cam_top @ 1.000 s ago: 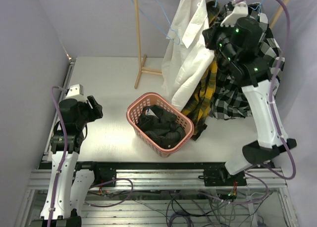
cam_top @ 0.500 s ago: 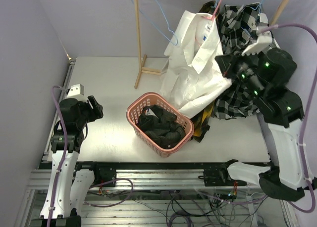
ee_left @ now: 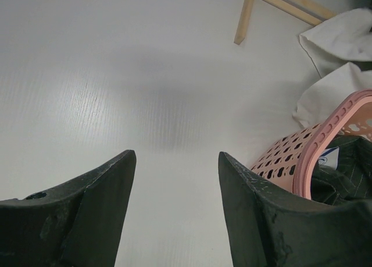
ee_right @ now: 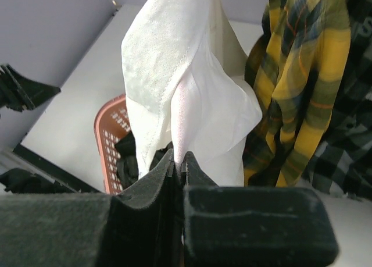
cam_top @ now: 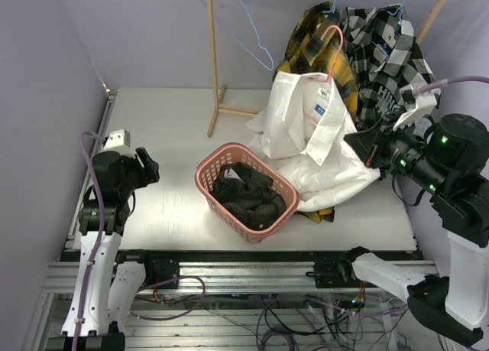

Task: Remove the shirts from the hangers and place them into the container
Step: Pick up the hanger from the clothesline.

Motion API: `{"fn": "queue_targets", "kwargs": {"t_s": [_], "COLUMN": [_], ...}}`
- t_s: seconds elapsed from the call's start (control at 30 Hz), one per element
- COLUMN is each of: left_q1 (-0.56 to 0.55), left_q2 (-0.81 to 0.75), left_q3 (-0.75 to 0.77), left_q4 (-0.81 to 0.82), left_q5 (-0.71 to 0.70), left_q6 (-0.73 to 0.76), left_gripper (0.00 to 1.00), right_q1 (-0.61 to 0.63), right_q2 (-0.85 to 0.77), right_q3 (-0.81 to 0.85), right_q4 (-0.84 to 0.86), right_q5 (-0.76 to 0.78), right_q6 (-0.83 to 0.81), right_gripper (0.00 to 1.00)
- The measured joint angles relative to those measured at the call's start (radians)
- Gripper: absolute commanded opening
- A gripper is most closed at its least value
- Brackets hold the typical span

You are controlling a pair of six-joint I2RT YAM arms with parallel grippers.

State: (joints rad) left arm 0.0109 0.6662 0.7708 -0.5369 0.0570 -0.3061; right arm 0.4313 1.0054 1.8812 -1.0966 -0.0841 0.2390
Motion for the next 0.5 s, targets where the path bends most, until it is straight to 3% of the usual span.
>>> {"fn": "queue_targets", "kwargs": {"t_s": [0.27, 0.5], "left_q1": [-0.002, -0.005], "left_q2": [-0.003, -0.066], "left_q3": [0.000, -0.024], "left_q4": [0.003, 0.078], "left_q5": [0.013, 0.171], "left_q6": [0.001, -0.001], "left_gripper": [0.76, 0.79], "right_q1": [0.000, 0.000], "right_q2": [-0.063, -0.072], "right_q3": [-0.005, -0.135], "right_q4": [-0.117, -0.033], "right_q5": [-0.038, -0.270], "right_q6": [-0.013, -0.046], "right_gripper": [0.00, 0.00]}}
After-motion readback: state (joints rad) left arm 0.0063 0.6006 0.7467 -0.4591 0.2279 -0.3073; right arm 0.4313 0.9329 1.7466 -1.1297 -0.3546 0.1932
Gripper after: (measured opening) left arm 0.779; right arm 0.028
